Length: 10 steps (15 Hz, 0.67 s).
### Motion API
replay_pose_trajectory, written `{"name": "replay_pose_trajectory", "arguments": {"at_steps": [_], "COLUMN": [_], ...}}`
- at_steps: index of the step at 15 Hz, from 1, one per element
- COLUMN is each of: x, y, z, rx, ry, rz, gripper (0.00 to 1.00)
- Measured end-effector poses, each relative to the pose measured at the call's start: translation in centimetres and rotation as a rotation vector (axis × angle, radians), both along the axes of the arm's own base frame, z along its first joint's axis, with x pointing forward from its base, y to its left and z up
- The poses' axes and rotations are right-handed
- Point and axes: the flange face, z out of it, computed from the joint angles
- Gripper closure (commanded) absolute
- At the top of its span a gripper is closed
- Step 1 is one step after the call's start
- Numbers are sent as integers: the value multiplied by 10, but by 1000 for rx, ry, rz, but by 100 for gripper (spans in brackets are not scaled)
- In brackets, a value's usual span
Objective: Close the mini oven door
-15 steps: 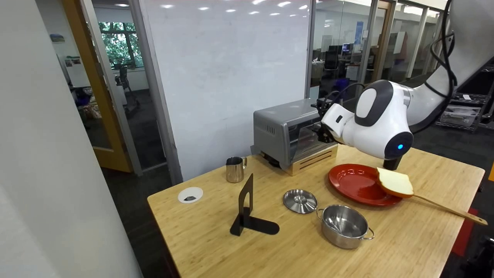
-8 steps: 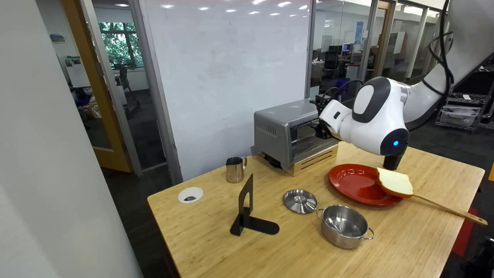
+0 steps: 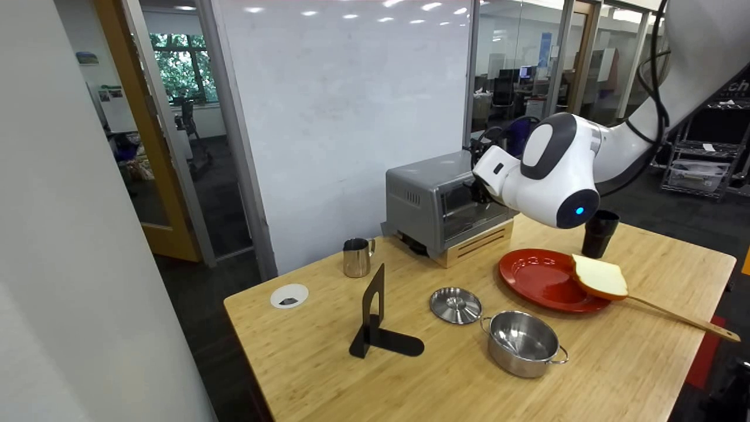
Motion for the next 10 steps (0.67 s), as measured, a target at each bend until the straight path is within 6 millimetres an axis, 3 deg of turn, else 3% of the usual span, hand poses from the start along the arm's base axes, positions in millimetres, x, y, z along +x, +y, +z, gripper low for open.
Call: {"name": "replay_pose_trajectory", "arguments": {"at_steps": [5,10], "x": [22,26], "y": [1,4], "z": [-2,-1], "rx": [-23,-34], "ry": [-2,7], "rz": [-16,-28], "gripper": [0,0]}}
